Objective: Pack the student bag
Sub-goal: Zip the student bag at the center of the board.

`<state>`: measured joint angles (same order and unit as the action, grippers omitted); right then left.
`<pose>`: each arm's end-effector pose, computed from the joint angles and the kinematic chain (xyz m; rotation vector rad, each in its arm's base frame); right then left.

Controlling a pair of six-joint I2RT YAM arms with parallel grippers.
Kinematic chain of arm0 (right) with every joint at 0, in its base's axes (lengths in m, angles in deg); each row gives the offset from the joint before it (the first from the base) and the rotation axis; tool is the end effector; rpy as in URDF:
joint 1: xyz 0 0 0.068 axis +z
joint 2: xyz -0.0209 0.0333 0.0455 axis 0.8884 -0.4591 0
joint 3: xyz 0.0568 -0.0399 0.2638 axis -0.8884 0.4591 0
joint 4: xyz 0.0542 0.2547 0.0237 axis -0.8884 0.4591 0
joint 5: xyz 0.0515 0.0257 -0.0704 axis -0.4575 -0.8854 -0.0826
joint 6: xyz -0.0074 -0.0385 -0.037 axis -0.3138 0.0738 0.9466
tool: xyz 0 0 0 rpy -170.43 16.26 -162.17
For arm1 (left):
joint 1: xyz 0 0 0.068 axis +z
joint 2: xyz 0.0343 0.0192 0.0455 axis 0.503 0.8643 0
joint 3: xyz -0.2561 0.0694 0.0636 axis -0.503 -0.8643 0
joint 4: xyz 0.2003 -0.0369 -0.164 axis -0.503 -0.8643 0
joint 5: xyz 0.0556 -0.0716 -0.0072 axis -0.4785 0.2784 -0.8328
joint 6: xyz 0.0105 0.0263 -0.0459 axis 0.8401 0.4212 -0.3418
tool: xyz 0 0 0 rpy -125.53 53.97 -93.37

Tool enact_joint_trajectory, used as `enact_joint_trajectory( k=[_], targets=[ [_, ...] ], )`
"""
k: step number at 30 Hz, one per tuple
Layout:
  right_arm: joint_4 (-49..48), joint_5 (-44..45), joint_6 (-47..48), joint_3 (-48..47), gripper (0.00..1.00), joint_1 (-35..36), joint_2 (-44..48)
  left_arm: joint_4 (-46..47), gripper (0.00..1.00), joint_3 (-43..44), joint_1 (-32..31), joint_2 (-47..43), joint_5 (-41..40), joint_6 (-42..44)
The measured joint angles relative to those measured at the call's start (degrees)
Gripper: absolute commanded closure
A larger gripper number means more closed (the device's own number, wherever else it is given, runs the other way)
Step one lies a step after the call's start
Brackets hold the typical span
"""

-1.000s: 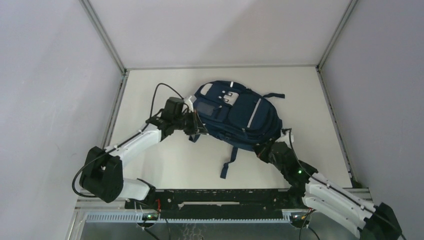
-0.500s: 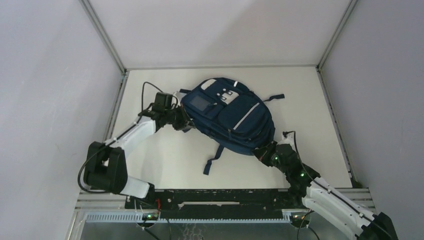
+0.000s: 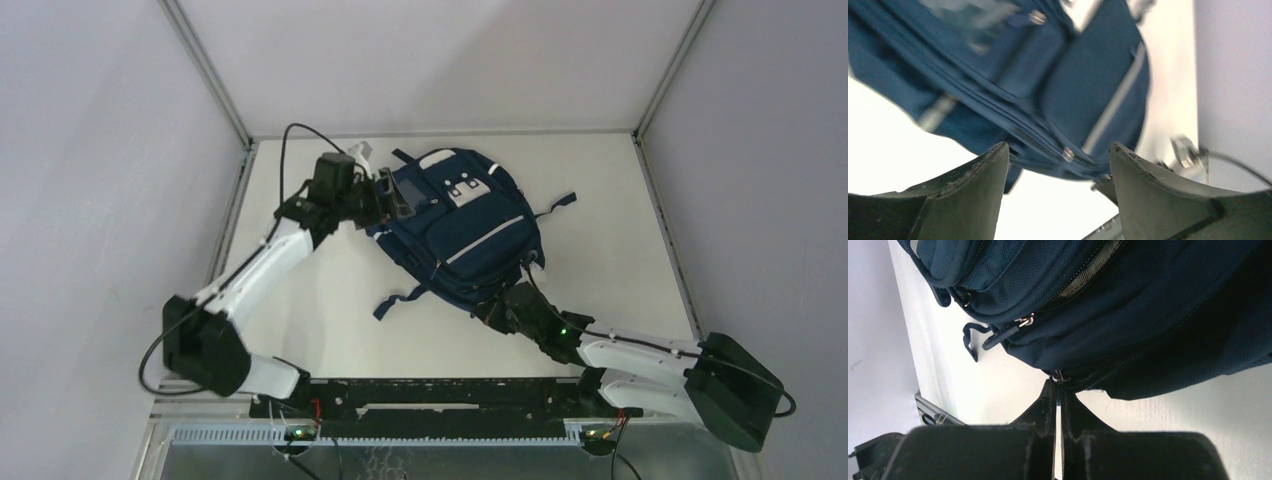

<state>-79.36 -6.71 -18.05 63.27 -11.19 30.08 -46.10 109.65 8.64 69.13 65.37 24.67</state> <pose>0.1222 0.1421 0.1508 0.3623 2.3524 0.8257 0.2988 -0.1270 0.3068 -0.1143 2.3488 -0.7621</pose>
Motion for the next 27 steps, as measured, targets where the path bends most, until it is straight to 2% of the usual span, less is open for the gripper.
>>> enact_joint_trajectory(
  k=[4, 8, 10, 14, 23, 27],
  targets=[
    [-3.37, 0.02, -0.52, 0.00, 1.00, 0.04, -3.08, 2.01, 0.24, -7.26, -7.74, -9.42, 0.28, -3.02],
    [-5.01, -0.02, -0.52, 0.00, 1.00, 0.04, -4.42, 4.17, 0.29, -15.32, -11.65, -11.78, 0.52, -8.11],
    [-5.27, -0.02, -0.50, 0.00, 1.00, 0.02, -4.57, 5.18, 0.34, -18.53, -14.05, -10.75, 0.24, -11.02],
    [-5.40, -0.02, -0.48, -0.02, 1.00, 0.02, -4.57, 8.31, 0.34, -22.53, -16.92, -8.17, 0.26, -16.13],
    [-5.35, -0.02, -0.28, -0.04, 1.00, -0.09, -4.33, 16.50, 0.32, -23.76, -17.22, 0.76, 0.39, -24.50],
    [-5.03, -0.02, -0.28, -0.04, 1.00, -0.09, -3.93, 17.53, 0.37, -23.76, -17.33, 4.50, 0.68, -26.05]
  ],
)
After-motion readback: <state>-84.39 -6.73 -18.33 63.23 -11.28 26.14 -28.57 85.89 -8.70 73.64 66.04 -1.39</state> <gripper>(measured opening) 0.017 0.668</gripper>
